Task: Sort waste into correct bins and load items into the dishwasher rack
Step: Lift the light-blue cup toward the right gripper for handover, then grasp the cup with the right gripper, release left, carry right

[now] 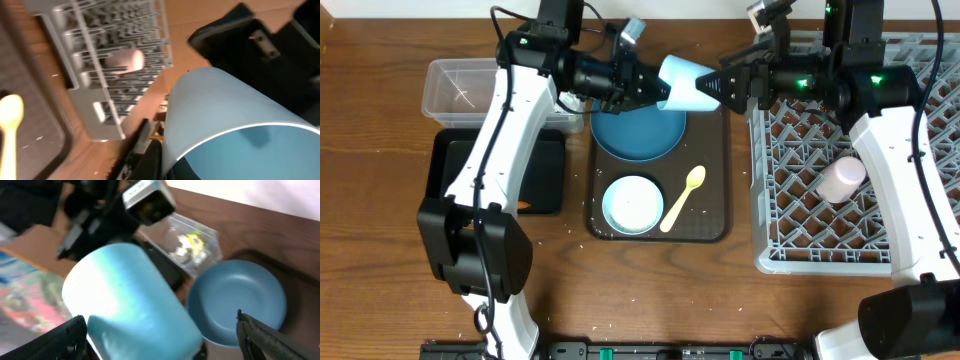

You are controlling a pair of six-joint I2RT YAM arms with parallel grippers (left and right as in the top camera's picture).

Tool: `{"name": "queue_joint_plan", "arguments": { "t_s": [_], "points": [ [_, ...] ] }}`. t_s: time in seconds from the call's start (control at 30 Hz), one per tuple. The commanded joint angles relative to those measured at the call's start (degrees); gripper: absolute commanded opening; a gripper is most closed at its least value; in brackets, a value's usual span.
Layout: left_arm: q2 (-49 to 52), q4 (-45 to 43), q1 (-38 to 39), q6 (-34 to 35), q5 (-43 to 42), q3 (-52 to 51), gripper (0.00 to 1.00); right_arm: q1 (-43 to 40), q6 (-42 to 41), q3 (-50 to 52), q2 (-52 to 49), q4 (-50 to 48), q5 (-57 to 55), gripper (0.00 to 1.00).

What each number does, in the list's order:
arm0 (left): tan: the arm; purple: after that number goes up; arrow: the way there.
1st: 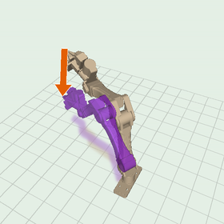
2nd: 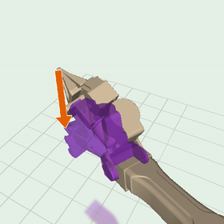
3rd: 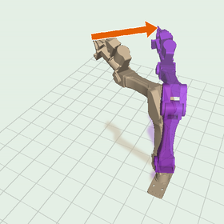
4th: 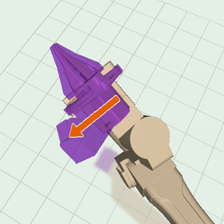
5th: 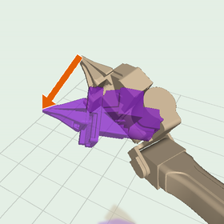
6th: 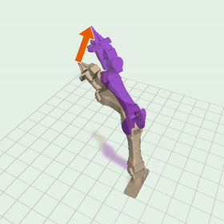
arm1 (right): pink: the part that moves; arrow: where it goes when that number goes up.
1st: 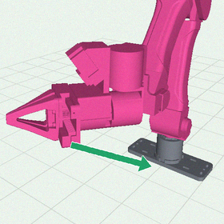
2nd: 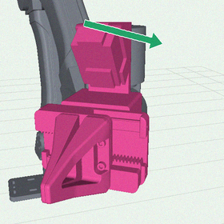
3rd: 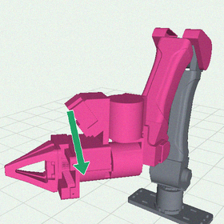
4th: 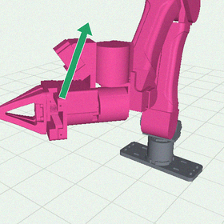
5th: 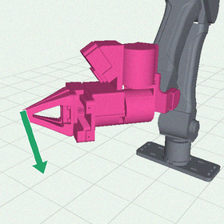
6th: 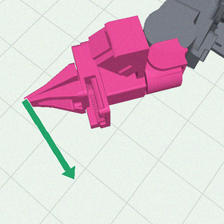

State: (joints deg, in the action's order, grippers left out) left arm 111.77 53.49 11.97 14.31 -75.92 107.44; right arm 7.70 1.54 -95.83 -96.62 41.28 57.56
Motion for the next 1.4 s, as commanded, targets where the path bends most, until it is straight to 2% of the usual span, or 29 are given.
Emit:
{"name": "queue_joint_plan", "arguments": {
  "t_s": [0.0, 0.2, 0.53, 0.63, 0.77, 0.87, 1.0, 1.07, 1.13, 1.37],
  "points": [
    [-0.2, -1.6, -0.2, 2.2, -14.2, 0.5, 0.06, 0.7, 1.6, -0.4, 0.0, -0.2, 2.2, 0.93],
    [-0.2, -2.0, -0.7, 3.8, -14.2, 0.5, 0.06, 0.8, 4.2, -0.4, 0.0, -2.3, 8.7, 0.93],
    [-0.2, -2.0, -0.7, 4.9, -14.2, 0.5, 0.06, 2.9, 5.5, -0.4, -0.1, -4.4, 8.9, 0.88],
    [-0.2, -2.0, -0.7, 4.9, -14.2, 0.5, 0.06, 3.4, 5.9, -0.4, -0.1, -5.3, 9.0, 0.85],
    [-0.2, -2.0, -0.7, 4.9, -14.2, 0.5, 0.06, 3.6, 5.9, -0.4, -0.1, -6.1, 10.3, 0.71],
    [-0.2, -2.0, -0.7, 4.9, -14.2, 0.5, 0.09, 3.6, 5.9, -0.4, -0.1, -6.2, 10.2, 0.63],
    [-0.2, -2.0, -0.7, 4.9, -14.0, 0.5, 0.16, 3.2, 5.9, -0.4, -0.1, -6.4, 10.2, 0.57],
    [-0.2, -2.0, -0.7, 4.9, -14.0, 0.5, 0.17, 2.4, 5.8, -0.4, -0.1, -6.8, 10.1, 0.57],
    [-0.2, -2.0, -0.7, 4.9, -13.9, 0.5, 0.25, 1.1, 5.8, -0.4, -0.1, -7.3, 10.0, 0.54],
    [-0.2, -2.0, -0.7, 4.9, -9.6, 0.5, 0.3, -8.3, 0.3, -0.4, 0.0, -6.2, 7.4, 0.53]
  ]
}}
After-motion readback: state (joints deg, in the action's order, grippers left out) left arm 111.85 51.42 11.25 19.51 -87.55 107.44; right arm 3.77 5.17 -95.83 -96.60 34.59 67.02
